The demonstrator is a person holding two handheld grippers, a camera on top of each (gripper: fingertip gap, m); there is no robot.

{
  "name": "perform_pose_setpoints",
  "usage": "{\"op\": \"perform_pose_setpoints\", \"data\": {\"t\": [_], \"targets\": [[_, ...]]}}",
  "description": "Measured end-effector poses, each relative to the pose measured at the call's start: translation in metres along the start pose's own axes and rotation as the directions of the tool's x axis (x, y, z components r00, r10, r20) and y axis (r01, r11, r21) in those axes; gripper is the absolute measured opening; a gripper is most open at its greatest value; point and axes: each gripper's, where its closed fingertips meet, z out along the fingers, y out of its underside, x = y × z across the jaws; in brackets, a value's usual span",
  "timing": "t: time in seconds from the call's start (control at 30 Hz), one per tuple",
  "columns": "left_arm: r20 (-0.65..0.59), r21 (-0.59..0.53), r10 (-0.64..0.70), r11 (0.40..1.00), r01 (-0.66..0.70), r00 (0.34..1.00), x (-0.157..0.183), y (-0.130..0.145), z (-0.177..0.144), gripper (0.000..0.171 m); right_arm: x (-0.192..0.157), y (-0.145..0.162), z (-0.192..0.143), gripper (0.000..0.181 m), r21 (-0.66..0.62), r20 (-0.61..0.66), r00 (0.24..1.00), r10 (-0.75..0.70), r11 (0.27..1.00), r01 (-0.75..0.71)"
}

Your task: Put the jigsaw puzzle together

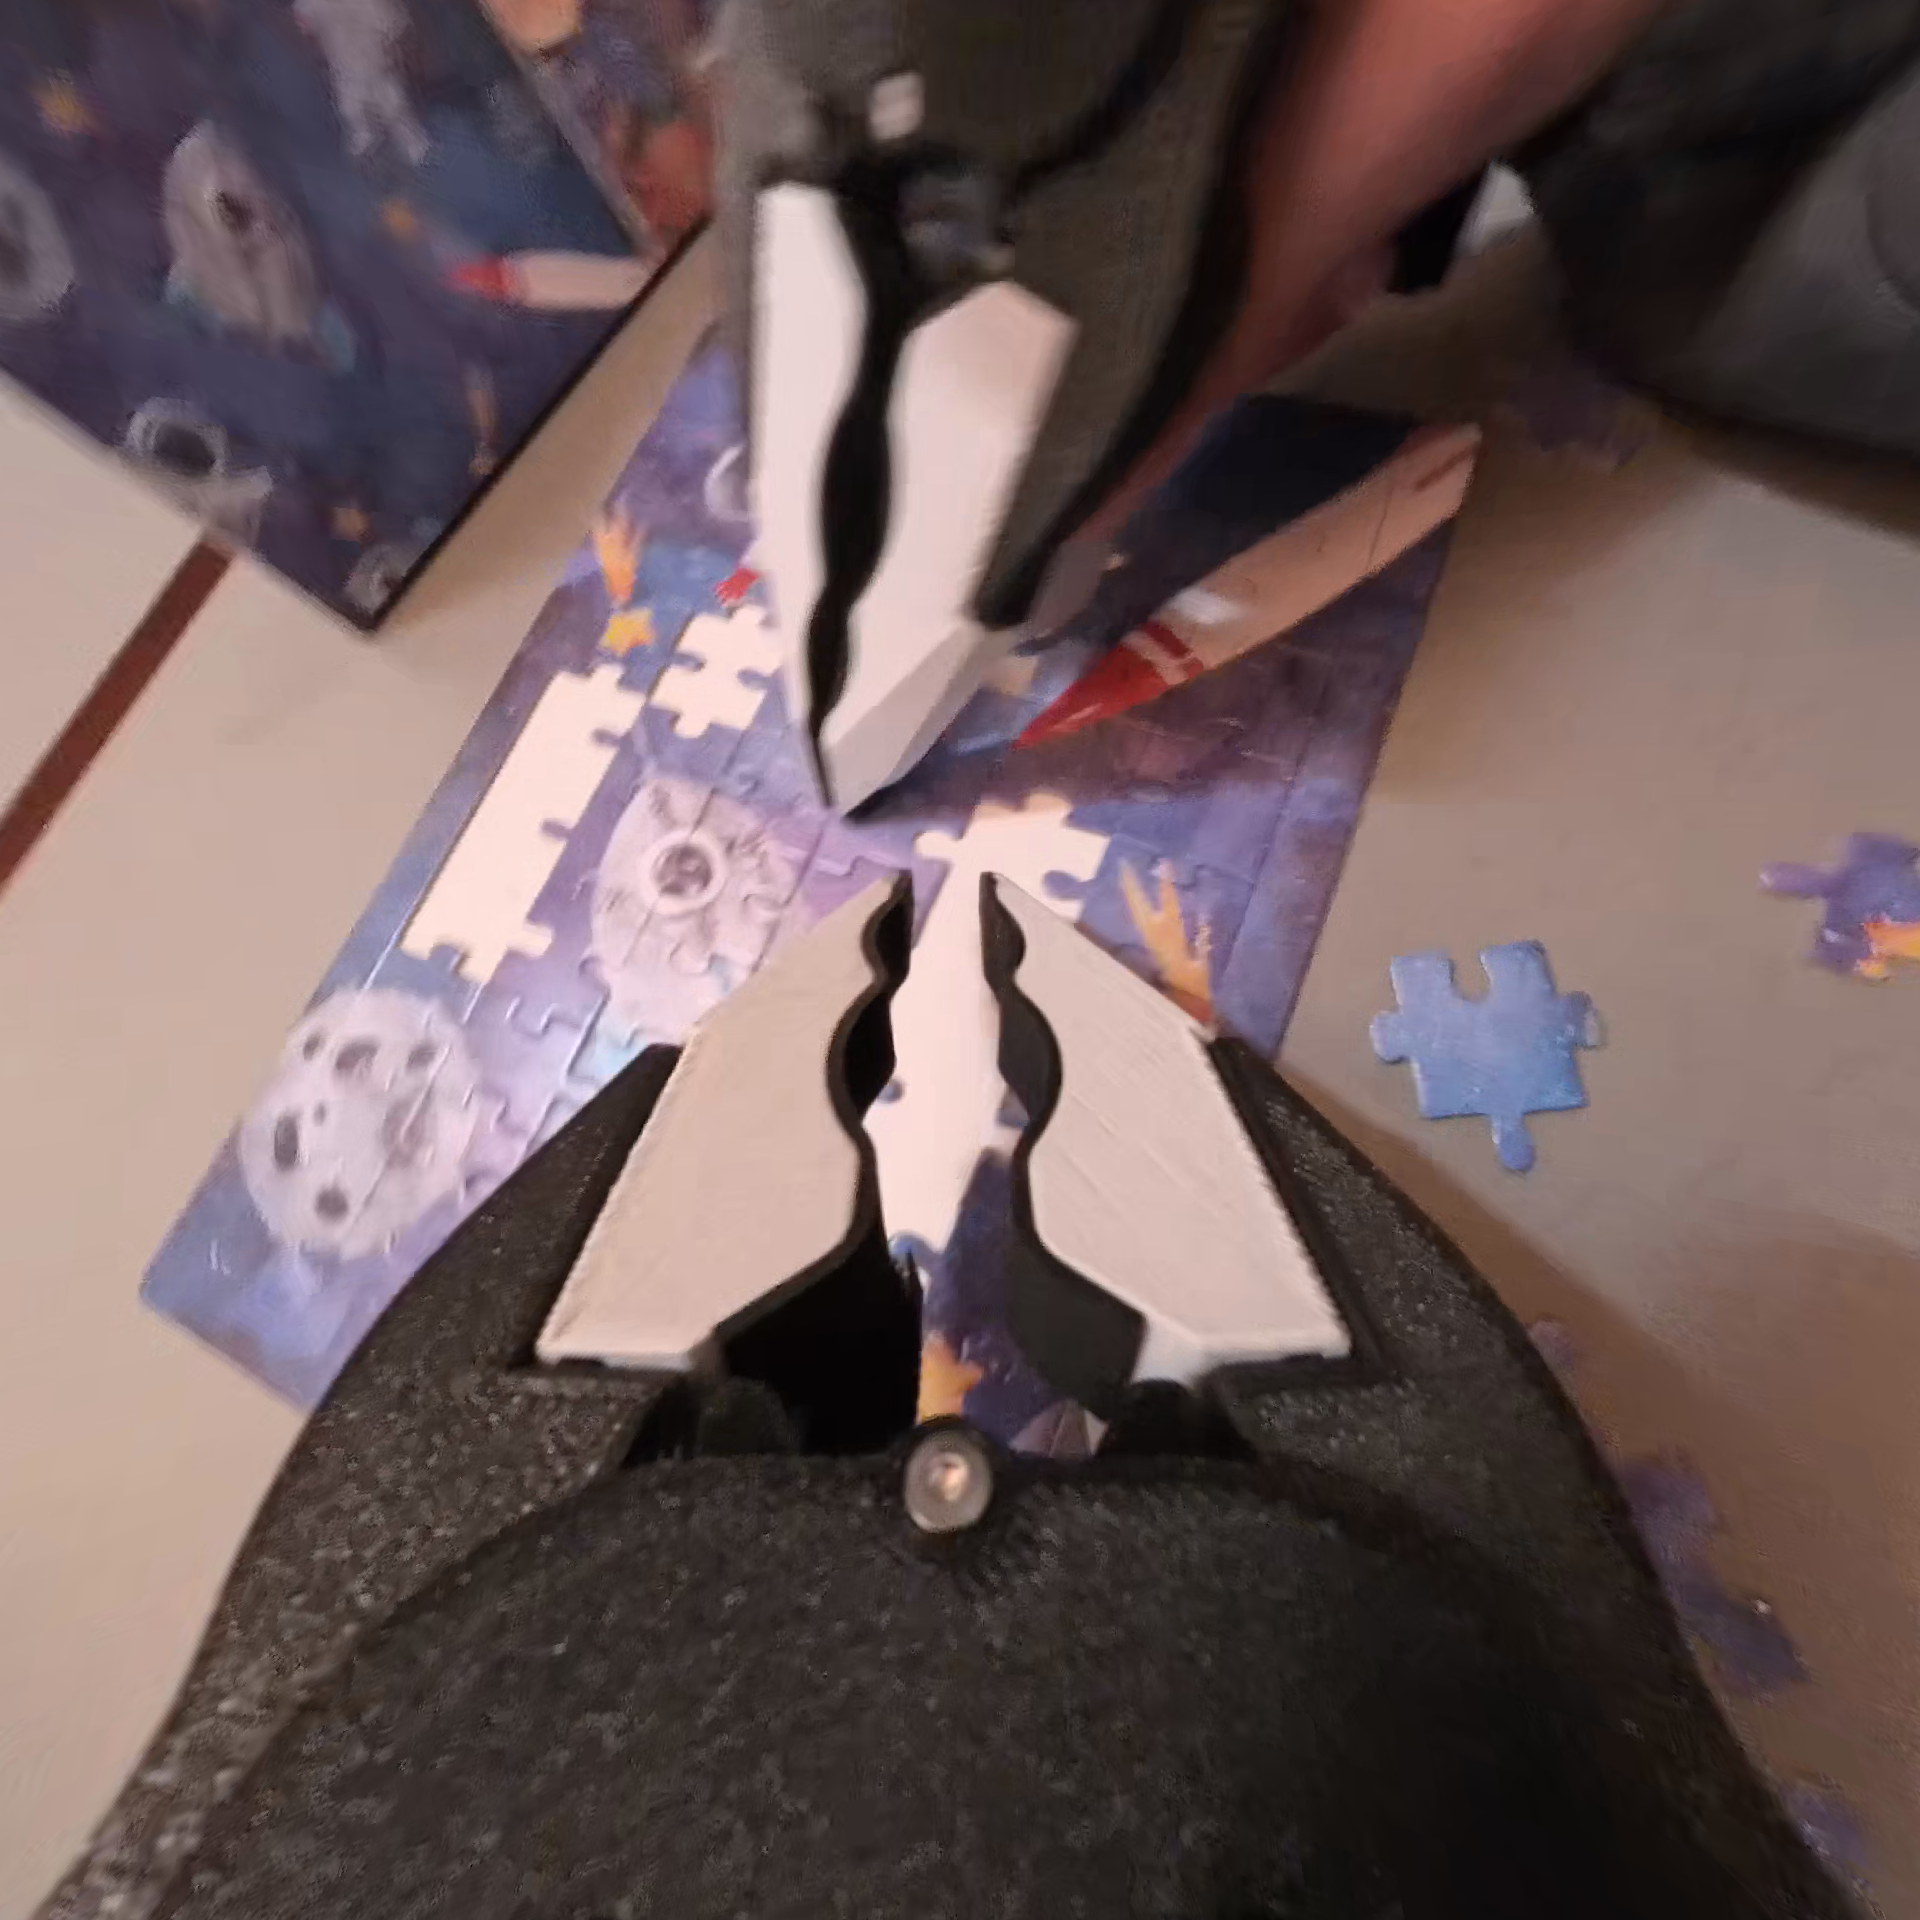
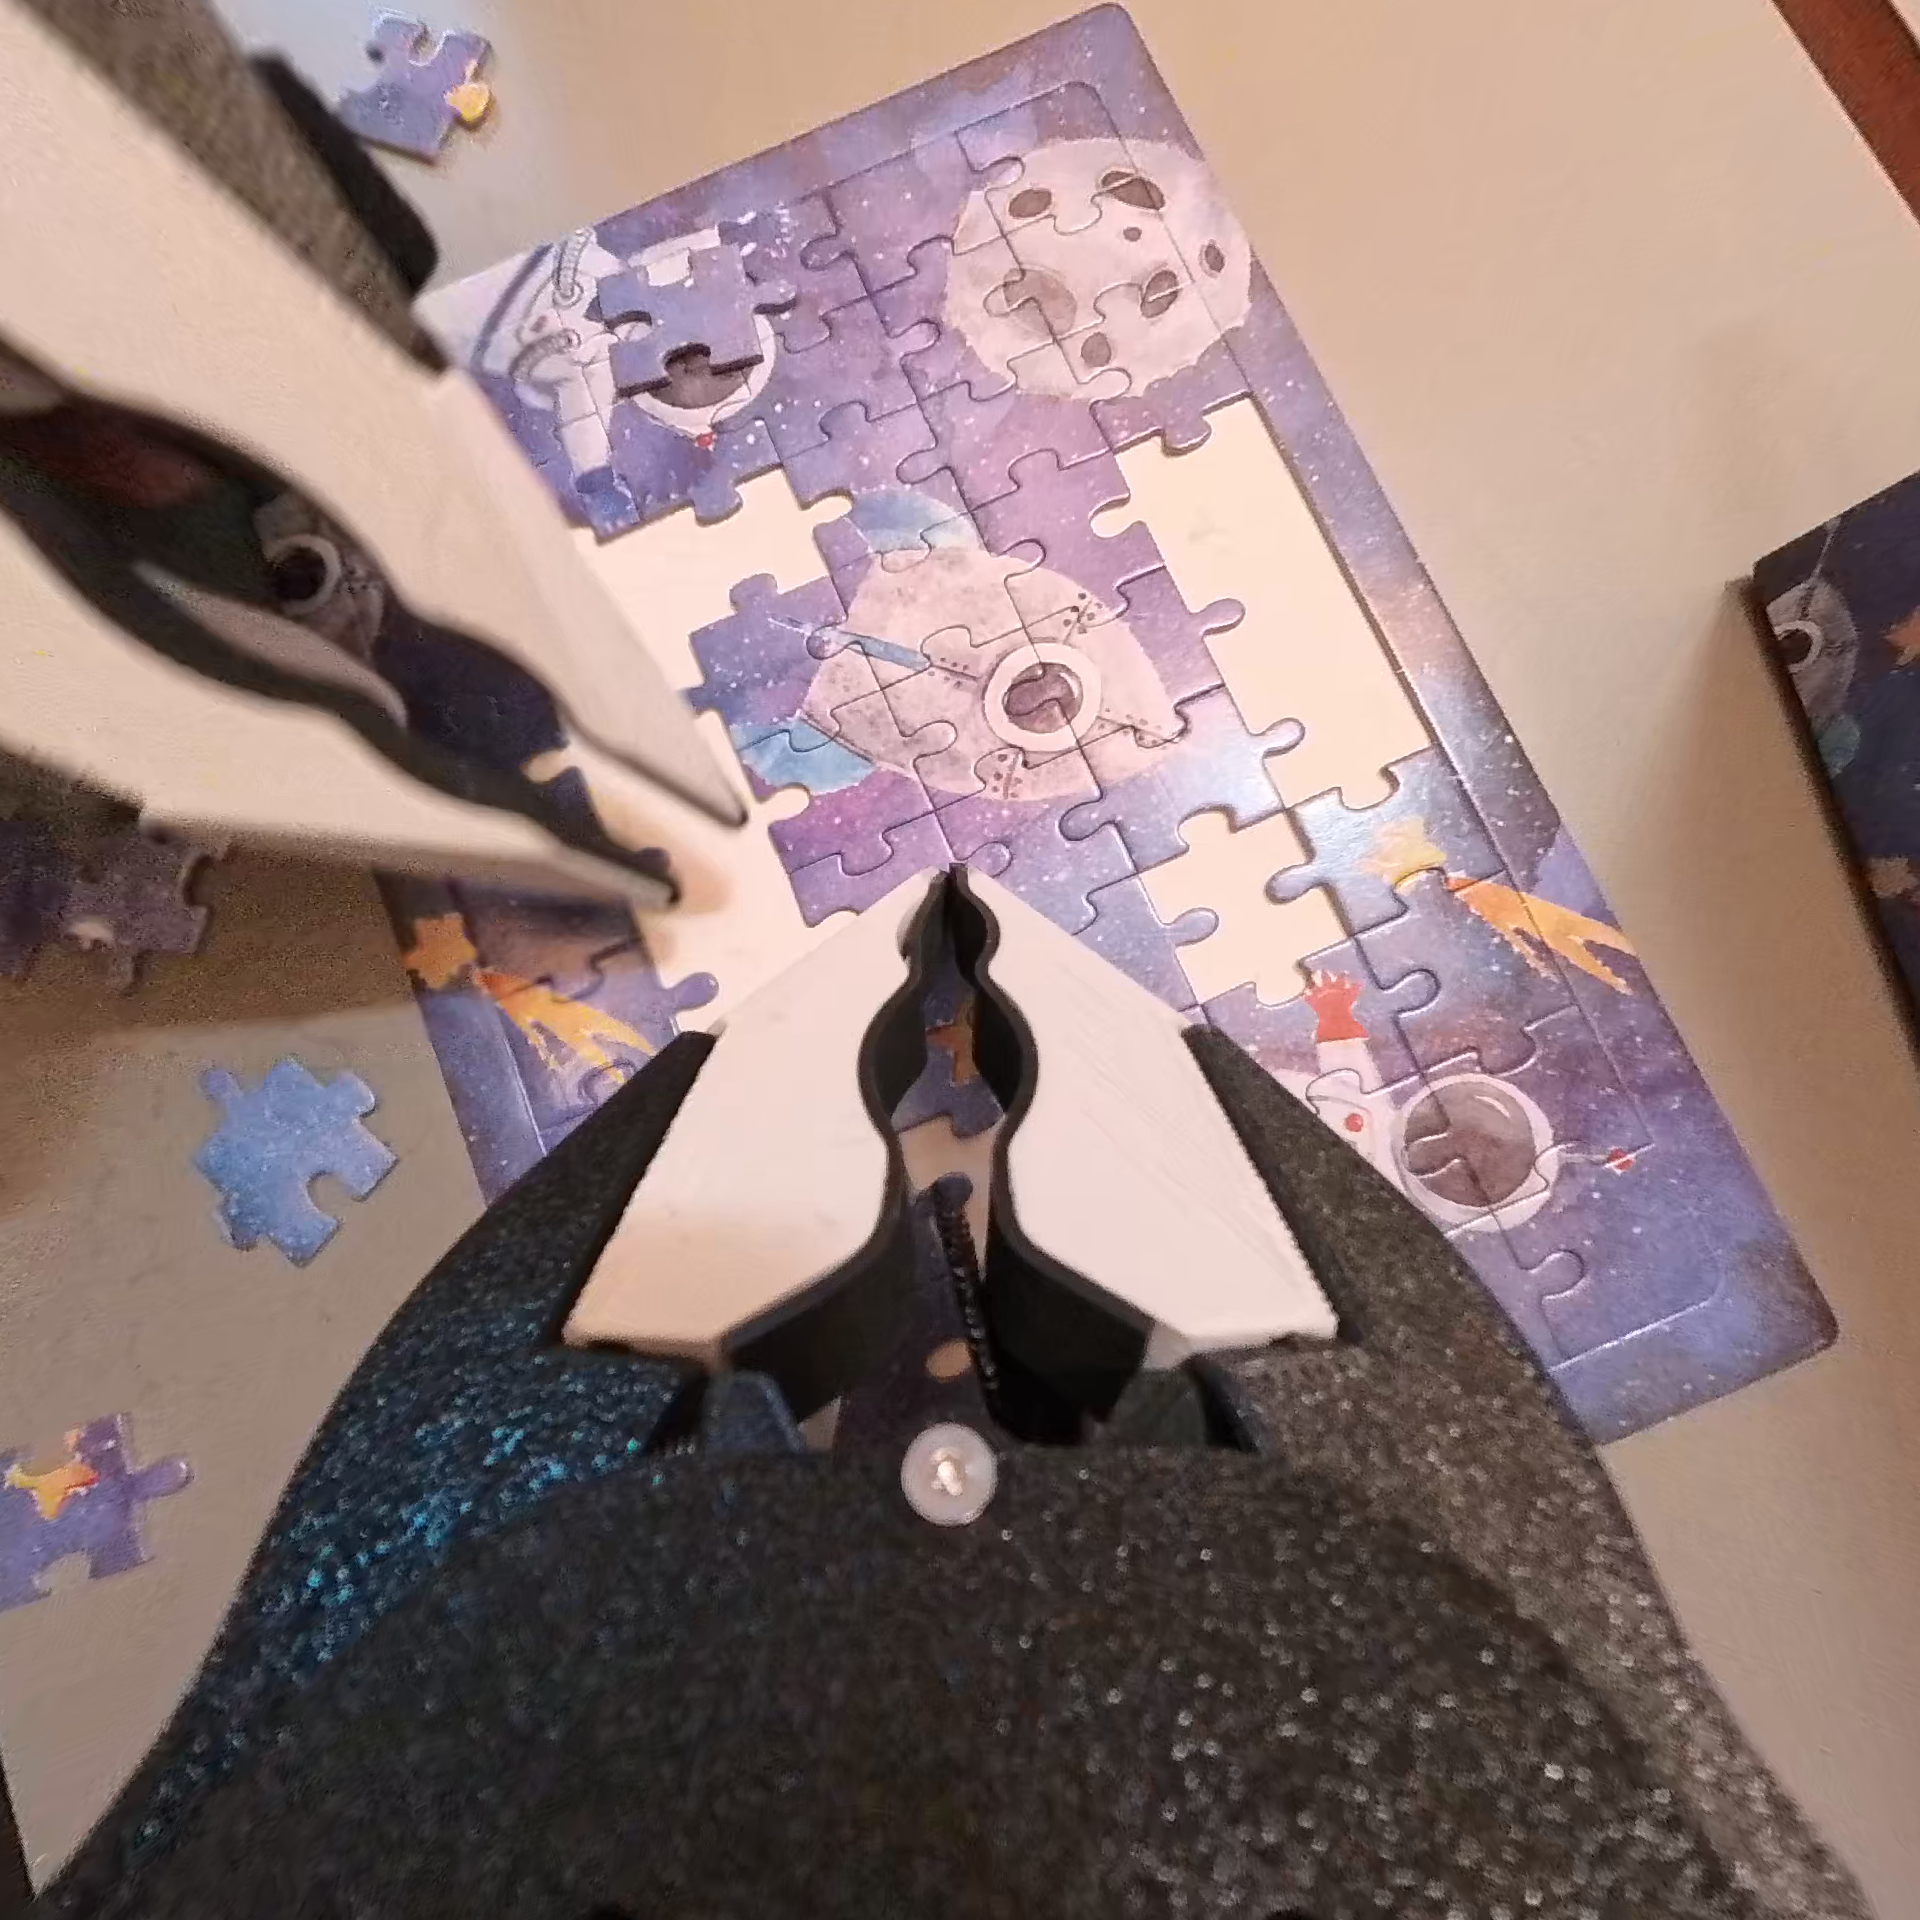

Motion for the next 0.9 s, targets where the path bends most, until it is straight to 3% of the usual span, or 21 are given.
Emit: {"op": "perform_pose_setpoints", "data": {"t": [0.17, 0.27, 0.33, 0.4, 0.47, 0.6, 0.7, 0.9], "targets": [[0.1, -0.053, -0.145, 0.987, 0.151, 0.984, -0.035, 0.02, -0.011, 0.0, -0.001, -0.018, -0.013, 0.0, 0.085, 0.007, 1.0, -0.006, 0.996, 0.006], [0.174, -0.06, -0.205, 0.974, 0.218, 0.963, -0.058, 0.031, -0.028, 0.0, -0.006, 0.002, 0.001, 0.001, -0.017, 0.018, 0.999, -0.033, 0.999, 0.033], [0.238, -0.047, -0.302, 0.946, 0.321, 0.923, -0.083, 0.047, -0.053, 0.0, -0.007, 0.0, 0.001, 0.0, -0.007, 0.035, 0.999, -0.009, 1.0, 0.009], [0.274, -0.02, -0.424, 0.895, 0.446, 0.863, -0.101, 0.07, -0.086, 0.01, -0.004, -0.003, -0.001, 0.0, 0.005, 0.016, 1.0, -0.024, 1.0, 0.024], [0.24, -0.025, -0.504, 0.851, 0.524, 0.83, -0.098, 0.096, -0.112, 0.024, -0.004, 0.001, 0.001, 0.0, -0.021, 0.019, 1.0, -0.012, 1.0, 0.013], [0.248, -0.047, -0.5, 0.849, 0.526, 0.83, -0.085, 0.131, -0.141, 0.03, -0.005, -0.003, -0.002, 0.0, 0.004, 0.019, 1.0, -0.022, 1.0, 0.022], [0.238, -0.062, -0.462, 0.87, 0.489, 0.854, -0.077, 0.138, -0.138, 0.034, -0.004, -0.015, -0.008, 0.0, 0.059, -0.002, 1.0, -0.027, 0.998, 0.028], [0.303, -0.102, -0.413, 0.882, 0.46, 0.859, -0.076, 0.148, -0.136, 0.039, 0.006, -0.009, -0.013, 0.0, 0.046, -0.067, 0.996, -0.056, 0.997, 0.059]]}}
